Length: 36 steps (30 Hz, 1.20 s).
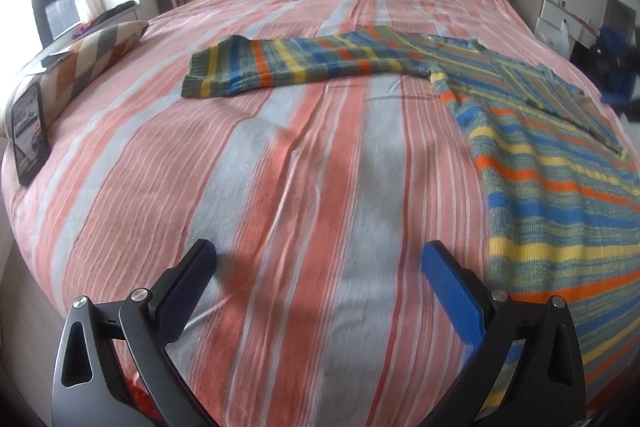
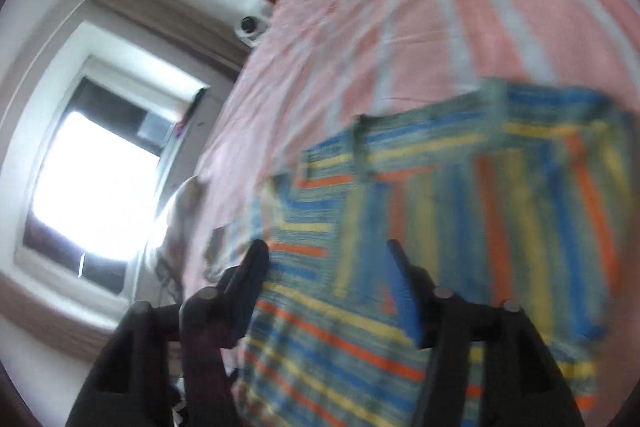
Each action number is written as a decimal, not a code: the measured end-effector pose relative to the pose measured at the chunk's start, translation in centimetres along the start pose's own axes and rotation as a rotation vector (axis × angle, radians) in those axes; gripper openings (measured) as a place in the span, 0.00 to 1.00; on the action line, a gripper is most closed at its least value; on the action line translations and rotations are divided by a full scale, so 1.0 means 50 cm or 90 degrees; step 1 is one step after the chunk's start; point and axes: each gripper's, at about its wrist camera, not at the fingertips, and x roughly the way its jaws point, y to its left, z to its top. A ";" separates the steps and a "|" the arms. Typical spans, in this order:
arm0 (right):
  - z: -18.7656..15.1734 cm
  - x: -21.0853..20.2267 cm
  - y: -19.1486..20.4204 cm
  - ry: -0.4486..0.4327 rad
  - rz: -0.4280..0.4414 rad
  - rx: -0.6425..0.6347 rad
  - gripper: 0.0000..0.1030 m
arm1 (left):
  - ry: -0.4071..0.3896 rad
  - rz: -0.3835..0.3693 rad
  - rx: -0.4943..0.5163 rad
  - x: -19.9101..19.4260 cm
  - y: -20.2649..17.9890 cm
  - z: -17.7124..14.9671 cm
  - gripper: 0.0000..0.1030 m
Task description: Fold small clothes
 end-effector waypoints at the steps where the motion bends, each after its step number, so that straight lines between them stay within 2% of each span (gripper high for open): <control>1: -0.007 -0.014 -0.039 0.008 -0.047 0.009 0.58 | -0.001 0.001 0.003 -0.002 -0.003 -0.002 1.00; 4: -0.031 -0.080 -0.119 -0.022 -0.178 0.000 0.57 | -0.002 0.003 0.009 -0.007 -0.009 -0.005 1.00; 6: -0.031 -0.103 -0.137 -0.037 -0.215 -0.027 0.55 | -0.002 0.005 0.013 -0.003 -0.013 -0.003 1.00; 7: -0.029 -0.102 -0.137 -0.029 -0.219 -0.040 0.48 | -0.002 0.007 0.015 -0.002 -0.016 -0.003 1.00; 9: -0.028 -0.079 -0.125 -0.008 -0.235 -0.069 0.44 | -0.003 0.012 0.017 0.000 -0.019 -0.003 1.00; 12: -0.023 -0.030 -0.126 0.012 -0.314 -0.091 0.43 | -0.003 0.014 0.018 -0.001 -0.021 -0.004 1.00; 14: -0.025 -0.002 -0.131 0.022 -0.311 -0.082 0.03 | -0.002 0.013 0.016 -0.004 -0.019 -0.006 1.00; 16: -0.027 -0.015 -0.151 -0.011 -0.341 -0.063 0.05 | -0.002 0.011 0.015 -0.005 -0.018 -0.006 1.00; 19: -0.037 -0.016 -0.184 0.001 -0.353 -0.029 0.04 | -0.001 0.008 0.014 0.001 -0.018 -0.001 1.00; 22: -0.025 -0.007 -0.155 0.018 -0.361 -0.071 0.08 | 0.000 0.005 0.016 0.002 -0.017 0.000 1.00; 24: -0.005 -0.029 -0.140 -0.014 -0.356 -0.070 0.11 | 0.000 0.001 0.012 0.002 -0.014 0.000 1.00; 25: 0.008 -0.044 -0.135 -0.038 -0.337 -0.063 0.11 | 0.001 0.000 0.010 0.003 -0.013 0.000 1.00; 26: 0.026 -0.055 -0.128 -0.058 -0.284 -0.054 0.11 | 0.002 0.001 0.009 0.005 -0.012 0.001 1.00; 28: 0.052 -0.045 -0.122 -0.048 -0.211 -0.037 0.11 | 0.001 0.003 0.010 0.008 -0.013 0.003 1.00; 30: 0.068 -0.011 -0.130 -0.025 -0.230 -0.031 0.11 | 0.002 0.001 0.008 0.008 -0.013 0.003 1.00; 31: 0.070 0.013 -0.148 0.001 -0.266 -0.023 0.11 | 0.003 0.000 0.005 0.010 -0.012 0.004 1.00; 32: 0.067 0.032 -0.175 0.027 -0.326 -0.011 0.11 | 0.005 -0.002 0.002 0.012 -0.011 0.004 1.00; 33: 0.059 0.029 -0.191 0.030 -0.353 -0.004 0.08 | 0.005 -0.003 0.001 0.012 -0.010 0.004 1.00; 35: 0.051 0.007 -0.194 -0.016 -0.344 0.004 0.07 | 0.004 -0.002 0.001 0.013 -0.010 0.004 1.00; 36: 0.044 -0.007 -0.183 -0.036 -0.349 -0.004 0.11 | 0.005 -0.002 0.002 0.013 -0.010 0.004 1.00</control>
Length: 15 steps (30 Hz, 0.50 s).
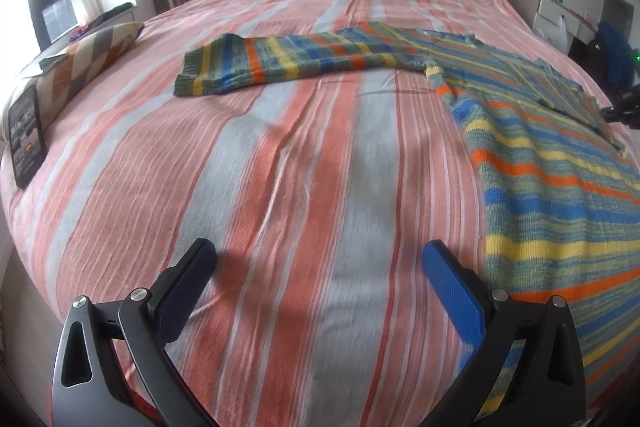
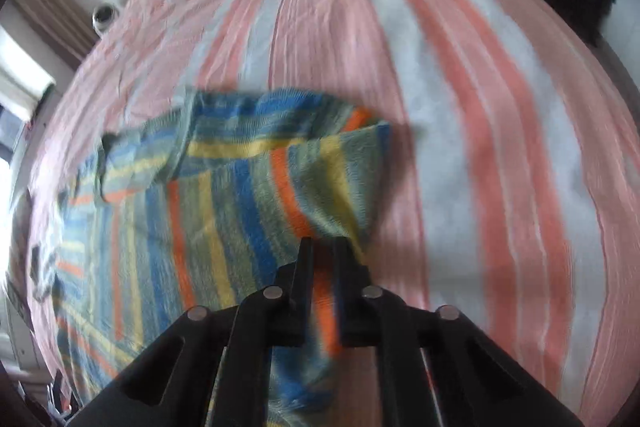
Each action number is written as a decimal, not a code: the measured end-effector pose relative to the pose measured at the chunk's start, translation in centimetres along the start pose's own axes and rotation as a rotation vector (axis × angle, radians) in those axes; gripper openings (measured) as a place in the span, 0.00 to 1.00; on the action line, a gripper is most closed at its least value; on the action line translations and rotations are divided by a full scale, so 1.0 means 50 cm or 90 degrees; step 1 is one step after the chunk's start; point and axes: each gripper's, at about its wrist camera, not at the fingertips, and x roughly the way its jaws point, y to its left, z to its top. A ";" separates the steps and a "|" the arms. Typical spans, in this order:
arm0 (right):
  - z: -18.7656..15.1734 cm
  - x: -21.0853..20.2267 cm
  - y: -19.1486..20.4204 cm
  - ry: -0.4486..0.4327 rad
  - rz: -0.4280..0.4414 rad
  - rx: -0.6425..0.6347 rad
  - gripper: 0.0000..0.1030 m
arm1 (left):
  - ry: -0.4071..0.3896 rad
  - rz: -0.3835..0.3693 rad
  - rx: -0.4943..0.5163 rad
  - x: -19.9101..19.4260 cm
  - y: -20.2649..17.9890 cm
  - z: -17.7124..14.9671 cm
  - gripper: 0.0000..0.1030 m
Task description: Fold small clothes
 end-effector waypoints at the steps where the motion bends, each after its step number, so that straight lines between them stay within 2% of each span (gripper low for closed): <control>1: -0.012 -0.022 0.004 -0.013 0.003 -0.013 0.14 | 0.000 0.001 0.001 0.002 0.000 0.001 1.00; 3: -0.038 -0.069 0.021 -0.019 0.043 -0.050 0.14 | 0.000 0.000 -0.001 -0.001 0.000 -0.001 1.00; 6: -0.108 -0.112 0.052 0.011 0.118 -0.107 0.17 | -0.001 0.001 -0.003 -0.002 0.002 -0.002 1.00; 7: -0.130 -0.116 0.055 0.019 0.125 -0.118 0.17 | -0.001 0.001 -0.003 -0.001 0.003 -0.002 1.00; 8: -0.152 -0.113 0.050 0.028 0.120 -0.128 0.17 | -0.002 0.001 -0.003 -0.001 0.003 -0.002 1.00; 10: -0.203 -0.098 0.017 0.061 0.064 -0.128 0.17 | -0.004 0.000 -0.005 -0.001 0.005 -0.005 1.00; 11: -0.228 -0.102 -0.009 0.061 0.056 -0.116 0.16 | -0.005 0.001 -0.006 -0.002 0.006 -0.008 1.00; 15: -0.286 -0.172 -0.026 -0.018 0.053 -0.108 0.18 | -0.002 0.001 -0.009 -0.003 0.008 -0.009 1.00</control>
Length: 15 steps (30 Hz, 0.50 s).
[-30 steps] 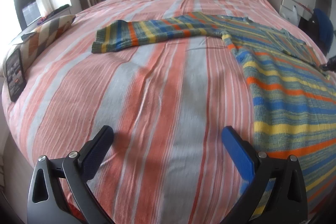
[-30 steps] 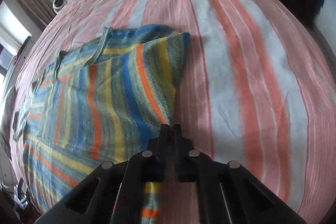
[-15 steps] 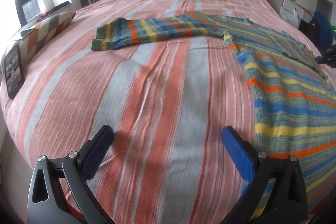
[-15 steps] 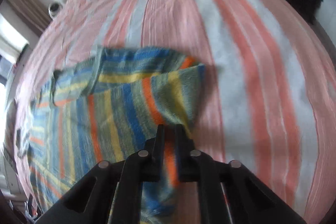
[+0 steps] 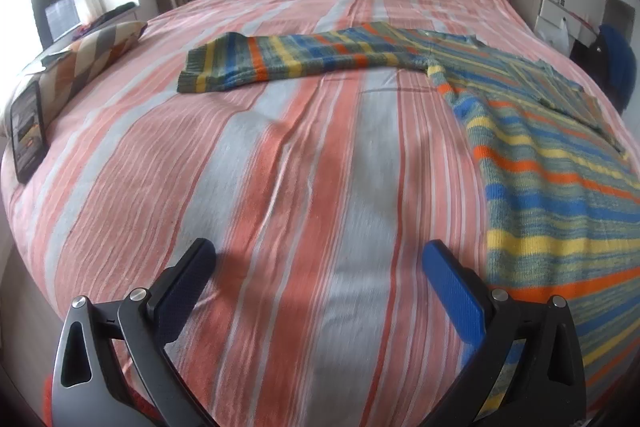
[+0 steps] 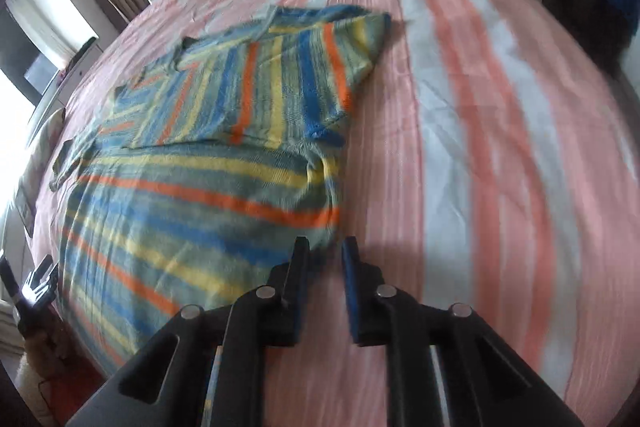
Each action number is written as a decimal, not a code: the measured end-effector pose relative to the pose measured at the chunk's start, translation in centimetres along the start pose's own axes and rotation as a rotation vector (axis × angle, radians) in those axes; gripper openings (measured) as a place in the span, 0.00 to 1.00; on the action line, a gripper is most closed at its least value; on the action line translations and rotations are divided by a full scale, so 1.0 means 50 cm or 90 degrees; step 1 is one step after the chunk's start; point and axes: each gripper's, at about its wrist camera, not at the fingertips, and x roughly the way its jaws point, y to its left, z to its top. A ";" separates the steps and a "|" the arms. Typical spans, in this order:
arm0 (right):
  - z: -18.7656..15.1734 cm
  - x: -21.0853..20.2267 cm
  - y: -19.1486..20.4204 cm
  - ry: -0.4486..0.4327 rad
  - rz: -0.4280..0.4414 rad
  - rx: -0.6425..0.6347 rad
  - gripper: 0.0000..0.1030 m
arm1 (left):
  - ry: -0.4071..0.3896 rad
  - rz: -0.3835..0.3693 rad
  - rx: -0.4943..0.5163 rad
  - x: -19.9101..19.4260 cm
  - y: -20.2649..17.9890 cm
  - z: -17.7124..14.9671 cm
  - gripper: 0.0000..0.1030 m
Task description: Fold small clothes
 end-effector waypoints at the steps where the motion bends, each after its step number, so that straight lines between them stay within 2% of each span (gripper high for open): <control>1: -0.017 -0.034 0.003 -0.034 0.004 0.000 0.31 | 0.002 -0.001 -0.002 -0.001 0.001 0.001 1.00; 2: -0.037 -0.062 0.006 -0.069 0.002 0.002 0.43 | 0.002 -0.002 -0.003 -0.003 0.001 0.001 1.00; 3: -0.051 -0.086 0.001 -0.098 -0.005 0.006 0.68 | 0.003 -0.004 -0.005 -0.004 0.002 0.001 1.00; 4: -0.071 -0.111 -0.001 -0.139 -0.020 0.013 0.76 | 0.004 -0.005 -0.007 -0.006 0.003 0.001 1.00; 8: -0.132 -0.147 -0.020 -0.219 -0.082 0.020 0.76 | 0.019 -0.014 0.001 -0.021 0.002 0.009 1.00; 12: -0.168 -0.157 -0.050 -0.246 -0.123 0.008 0.76 | 0.017 -0.030 -0.025 -0.047 0.021 0.025 1.00; 15: -0.184 -0.159 -0.068 -0.260 -0.152 0.003 0.76 | 0.008 -0.023 -0.040 -0.062 0.040 0.035 1.00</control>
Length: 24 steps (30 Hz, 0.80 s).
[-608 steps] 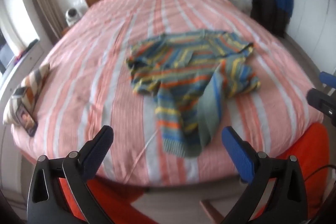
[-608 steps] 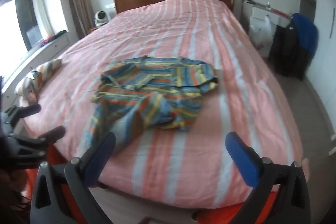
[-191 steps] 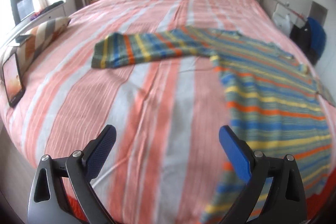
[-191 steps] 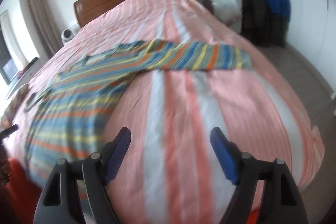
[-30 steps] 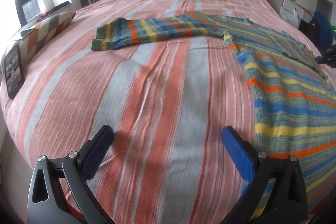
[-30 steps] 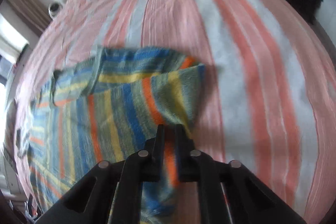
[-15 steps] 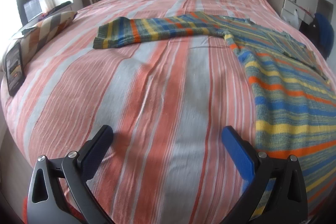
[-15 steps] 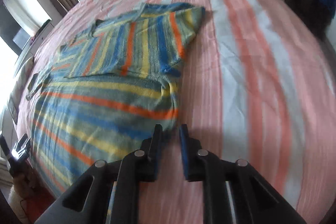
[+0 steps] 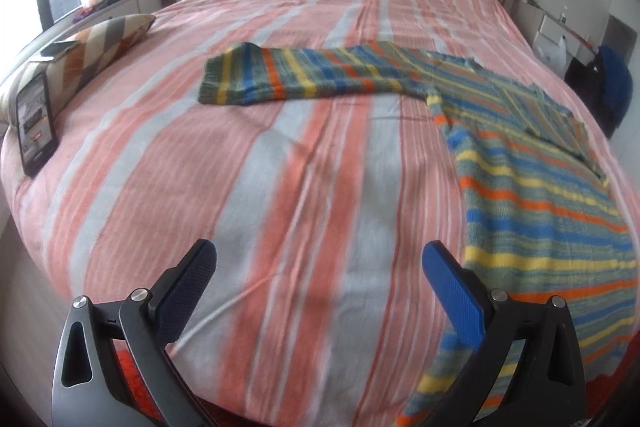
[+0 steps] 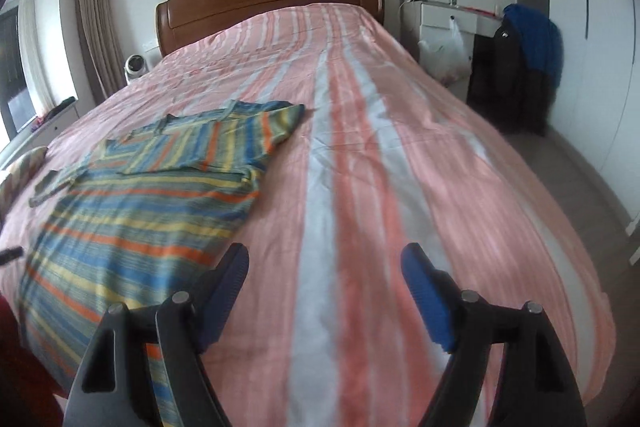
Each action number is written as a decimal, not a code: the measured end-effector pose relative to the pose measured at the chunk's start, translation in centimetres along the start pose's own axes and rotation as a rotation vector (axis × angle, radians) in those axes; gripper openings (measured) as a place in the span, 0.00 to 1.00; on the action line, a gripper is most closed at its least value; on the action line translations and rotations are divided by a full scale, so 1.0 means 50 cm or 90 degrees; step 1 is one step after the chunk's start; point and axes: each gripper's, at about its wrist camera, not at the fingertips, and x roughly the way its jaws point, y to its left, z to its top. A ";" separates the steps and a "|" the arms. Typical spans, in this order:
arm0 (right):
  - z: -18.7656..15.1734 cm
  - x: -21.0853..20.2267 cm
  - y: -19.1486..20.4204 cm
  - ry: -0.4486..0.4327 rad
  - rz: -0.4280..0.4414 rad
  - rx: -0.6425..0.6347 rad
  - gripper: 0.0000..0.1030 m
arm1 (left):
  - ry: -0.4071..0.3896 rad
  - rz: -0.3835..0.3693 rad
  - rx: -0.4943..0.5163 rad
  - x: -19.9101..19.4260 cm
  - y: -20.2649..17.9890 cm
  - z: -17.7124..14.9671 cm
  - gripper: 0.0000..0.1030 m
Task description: Fold small clothes
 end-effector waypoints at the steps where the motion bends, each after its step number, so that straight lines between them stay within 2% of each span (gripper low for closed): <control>1: -0.004 -0.002 -0.004 -0.006 -0.004 0.001 0.76 | -0.003 0.008 -0.003 -0.002 0.008 0.004 1.00; 6: -0.027 -0.004 -0.027 -0.003 -0.009 0.010 0.76 | 0.009 0.032 -0.027 0.009 0.039 0.016 1.00; 11: -0.046 0.016 -0.033 0.023 -0.004 0.022 0.76 | 0.025 0.013 -0.058 0.023 0.069 0.040 1.00; 14: -0.055 0.036 -0.031 0.045 -0.005 0.031 0.76 | 0.024 -0.021 -0.122 0.031 0.124 0.095 1.00; 18: -0.061 0.047 -0.024 0.053 -0.012 0.028 0.78 | 0.008 -0.035 -0.190 0.058 0.200 0.187 1.00; 20: -0.064 0.054 -0.018 0.057 -0.011 0.021 0.83 | 0.020 -0.021 -0.187 0.095 0.225 0.231 1.00; 24: -0.070 0.068 -0.005 0.060 -0.021 -0.007 0.90 | 0.050 0.020 -0.190 0.173 0.249 0.273 0.99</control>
